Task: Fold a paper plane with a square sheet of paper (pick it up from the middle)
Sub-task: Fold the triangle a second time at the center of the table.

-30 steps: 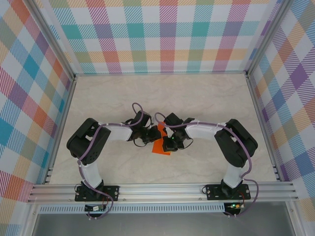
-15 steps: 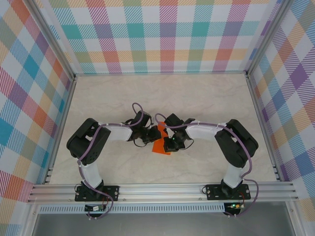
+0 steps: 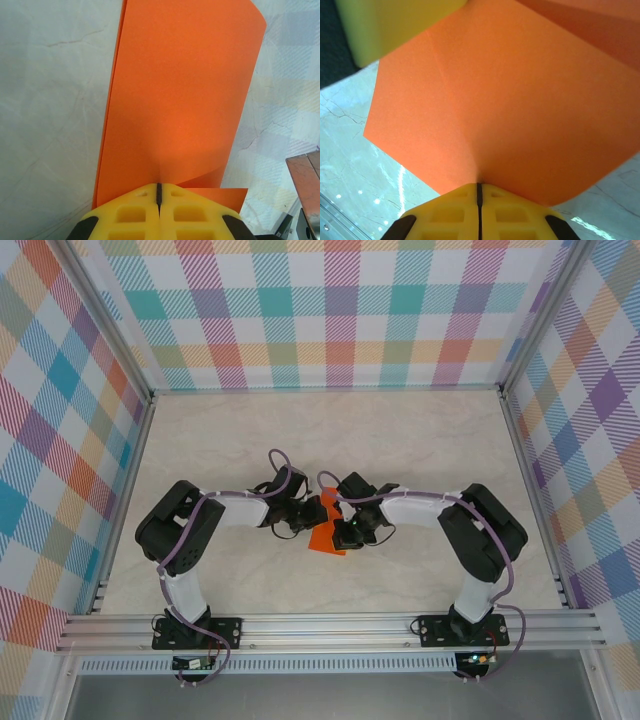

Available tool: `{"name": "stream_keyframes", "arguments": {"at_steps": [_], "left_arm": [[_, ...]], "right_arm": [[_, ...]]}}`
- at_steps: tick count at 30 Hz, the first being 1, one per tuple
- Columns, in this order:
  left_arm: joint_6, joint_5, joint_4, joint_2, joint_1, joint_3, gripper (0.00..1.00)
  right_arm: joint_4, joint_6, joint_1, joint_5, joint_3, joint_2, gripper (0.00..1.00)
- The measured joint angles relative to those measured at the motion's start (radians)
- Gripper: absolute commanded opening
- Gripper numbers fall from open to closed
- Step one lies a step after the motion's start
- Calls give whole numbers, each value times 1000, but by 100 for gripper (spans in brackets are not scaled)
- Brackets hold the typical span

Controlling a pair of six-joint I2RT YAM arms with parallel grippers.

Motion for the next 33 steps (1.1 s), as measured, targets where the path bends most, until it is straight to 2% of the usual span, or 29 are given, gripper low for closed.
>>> {"name": "stream_keyframes", "arguments": {"at_steps": [8,20,33], "left_arm": [[0,0,1,0,0,-1,4],[0,0,0,0,0,-1,4],[0,-2,0,-1,0,-1,4]], "right_arm": [[-3,18,1,-7,-40,-60,7],[27,42,1,-11,-78,-61,7],[51,64,-13,-14,-33,-80,7]]}}
